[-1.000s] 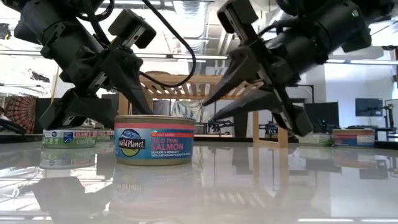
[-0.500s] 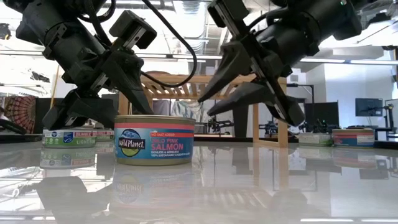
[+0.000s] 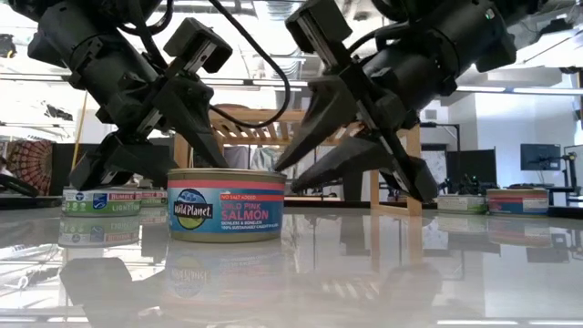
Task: Stack canned seafood by type on shelf
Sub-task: Stack the blue-pink tuna can on top of the other blue-pink tuna can on the shelf
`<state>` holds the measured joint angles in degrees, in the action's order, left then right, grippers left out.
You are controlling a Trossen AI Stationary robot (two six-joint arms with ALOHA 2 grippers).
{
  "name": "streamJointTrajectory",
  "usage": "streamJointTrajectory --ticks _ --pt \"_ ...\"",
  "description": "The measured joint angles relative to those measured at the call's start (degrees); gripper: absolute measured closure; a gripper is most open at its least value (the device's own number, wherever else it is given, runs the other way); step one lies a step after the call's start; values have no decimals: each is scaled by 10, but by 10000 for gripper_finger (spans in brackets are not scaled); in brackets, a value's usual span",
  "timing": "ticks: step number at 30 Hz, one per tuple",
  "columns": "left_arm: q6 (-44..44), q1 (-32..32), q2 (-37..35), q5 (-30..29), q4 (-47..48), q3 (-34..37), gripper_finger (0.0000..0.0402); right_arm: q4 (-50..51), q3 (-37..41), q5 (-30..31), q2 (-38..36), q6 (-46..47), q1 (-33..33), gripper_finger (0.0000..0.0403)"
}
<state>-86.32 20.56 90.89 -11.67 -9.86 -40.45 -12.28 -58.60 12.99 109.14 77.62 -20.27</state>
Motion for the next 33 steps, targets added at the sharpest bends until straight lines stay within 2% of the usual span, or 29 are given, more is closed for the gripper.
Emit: streamJointTrajectory --ticks 19,25,33 --pt "-4 0 0 7 -4 0 246 14 -1 -5 5 4 5 290" --pt "-5 0 0 -2 -11 0 246 -19 -5 -55 27 2 17 290" --pt "-4 0 0 -3 -16 0 246 -31 -4 -57 25 -14 18 290"
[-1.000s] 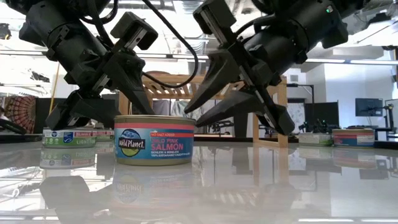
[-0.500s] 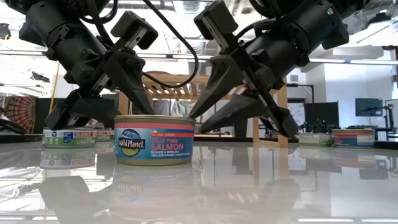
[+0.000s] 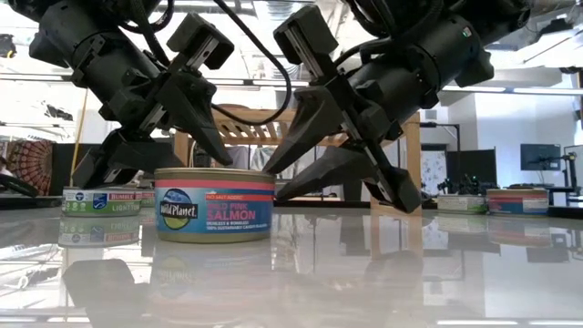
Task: Stack canned seafood by type on shelf
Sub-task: Stack the blue-pink tuna can on top of the other blue-pink tuna can on the shelf
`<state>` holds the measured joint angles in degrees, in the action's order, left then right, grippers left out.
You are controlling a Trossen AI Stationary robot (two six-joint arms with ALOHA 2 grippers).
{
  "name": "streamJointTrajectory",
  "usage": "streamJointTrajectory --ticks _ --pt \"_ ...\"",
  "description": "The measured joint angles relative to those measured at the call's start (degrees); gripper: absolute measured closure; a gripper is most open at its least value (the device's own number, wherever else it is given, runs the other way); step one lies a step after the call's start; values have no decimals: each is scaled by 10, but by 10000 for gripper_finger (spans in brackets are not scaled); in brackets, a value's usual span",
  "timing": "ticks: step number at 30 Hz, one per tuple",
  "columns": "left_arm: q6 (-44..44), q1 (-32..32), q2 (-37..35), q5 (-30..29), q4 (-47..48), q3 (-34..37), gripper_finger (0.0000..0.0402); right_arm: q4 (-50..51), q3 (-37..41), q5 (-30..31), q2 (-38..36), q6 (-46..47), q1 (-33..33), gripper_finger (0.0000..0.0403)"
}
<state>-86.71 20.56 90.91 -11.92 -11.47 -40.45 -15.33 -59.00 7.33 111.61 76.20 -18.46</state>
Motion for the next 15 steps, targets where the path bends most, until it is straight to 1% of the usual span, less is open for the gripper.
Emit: streamJointTrajectory --ticks 4,8,11,15 --pt "9 0 0 0 0 0 246 6 0 0 0 5 3 290" --pt "32 0 -20 0 6 0 246 9 0 0 0 7 2 290" --pt "38 0 -49 -14 41 0 246 9 0 0 0 5 2 290" --pt "21 2 -101 -32 130 0 246 9 0 0 0 4 2 290"
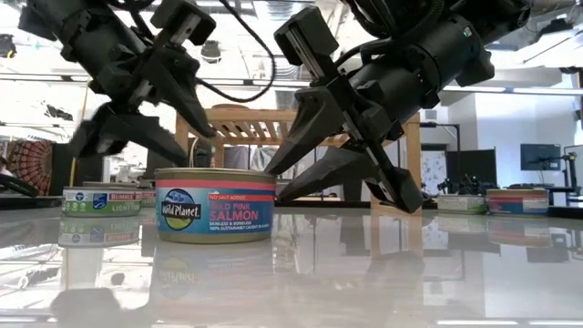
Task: Stack canned seafood by type on shelf
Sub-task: Stack the blue-pink tuna can on top of the other blue-pink tuna can on the shelf
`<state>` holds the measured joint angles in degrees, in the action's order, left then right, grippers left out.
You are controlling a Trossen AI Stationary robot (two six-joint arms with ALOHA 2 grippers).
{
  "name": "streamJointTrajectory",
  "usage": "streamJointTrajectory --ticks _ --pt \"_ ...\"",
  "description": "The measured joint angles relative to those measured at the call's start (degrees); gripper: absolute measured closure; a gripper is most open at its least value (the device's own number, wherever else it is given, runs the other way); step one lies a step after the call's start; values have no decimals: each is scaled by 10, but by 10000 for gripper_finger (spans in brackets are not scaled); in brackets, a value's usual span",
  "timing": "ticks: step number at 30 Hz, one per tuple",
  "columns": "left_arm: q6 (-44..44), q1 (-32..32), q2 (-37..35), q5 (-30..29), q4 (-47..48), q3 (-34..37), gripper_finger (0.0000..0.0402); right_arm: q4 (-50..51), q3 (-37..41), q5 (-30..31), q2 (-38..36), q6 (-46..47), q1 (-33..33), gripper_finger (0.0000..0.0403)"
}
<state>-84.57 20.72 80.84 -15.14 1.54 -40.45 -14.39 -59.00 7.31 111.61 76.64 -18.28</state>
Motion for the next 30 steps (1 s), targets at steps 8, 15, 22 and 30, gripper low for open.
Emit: streamJointTrajectory --ticks 8,15,22,30 --pt "-58 37 -44 -2 82 0 246 -9 0 0 0 -5 0 318" --pt "-120 88 -39 10 89 4 246 -13 0 0 0 -7 0 339" --pt "-183 133 -39 -44 52 23 246 -13 0 0 0 -8 0 339" --pt "-218 168 -30 -111 29 27 246 -13 0 0 0 -8 0 339"
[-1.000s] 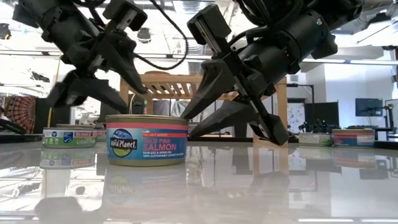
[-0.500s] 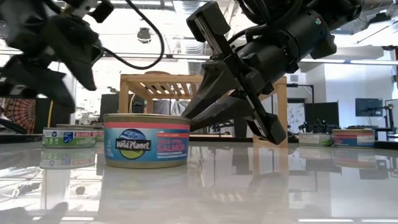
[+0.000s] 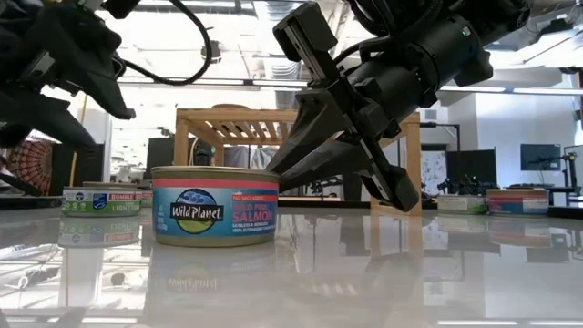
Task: Stack canned seafood by type on shelf
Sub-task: Stack the blue-pink tuna can on top of the other blue-pink tuna can on the shelf
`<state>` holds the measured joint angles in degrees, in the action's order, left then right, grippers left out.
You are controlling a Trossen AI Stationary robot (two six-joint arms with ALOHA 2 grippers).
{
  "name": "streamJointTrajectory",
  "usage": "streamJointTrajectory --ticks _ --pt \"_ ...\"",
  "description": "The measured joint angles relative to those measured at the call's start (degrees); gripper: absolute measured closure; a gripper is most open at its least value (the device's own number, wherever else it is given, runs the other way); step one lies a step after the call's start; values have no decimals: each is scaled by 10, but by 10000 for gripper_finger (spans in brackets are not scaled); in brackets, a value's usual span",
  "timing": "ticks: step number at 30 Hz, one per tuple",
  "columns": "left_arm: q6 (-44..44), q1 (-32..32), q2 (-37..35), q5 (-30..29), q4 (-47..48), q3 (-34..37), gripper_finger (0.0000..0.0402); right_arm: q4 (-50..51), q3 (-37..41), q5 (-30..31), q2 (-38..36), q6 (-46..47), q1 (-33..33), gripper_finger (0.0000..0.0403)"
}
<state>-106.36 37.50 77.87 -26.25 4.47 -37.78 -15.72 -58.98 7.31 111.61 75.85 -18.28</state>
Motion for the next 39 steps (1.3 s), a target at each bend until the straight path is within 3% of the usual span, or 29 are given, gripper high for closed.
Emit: streamJointTrajectory --ticks 21,39 --pt "-47 27 200 -62 -290 0 246 -2 0 0 0 2 4 340" --pt "-43 28 207 -77 -309 -1 246 1 0 15 0 33 -25 340"
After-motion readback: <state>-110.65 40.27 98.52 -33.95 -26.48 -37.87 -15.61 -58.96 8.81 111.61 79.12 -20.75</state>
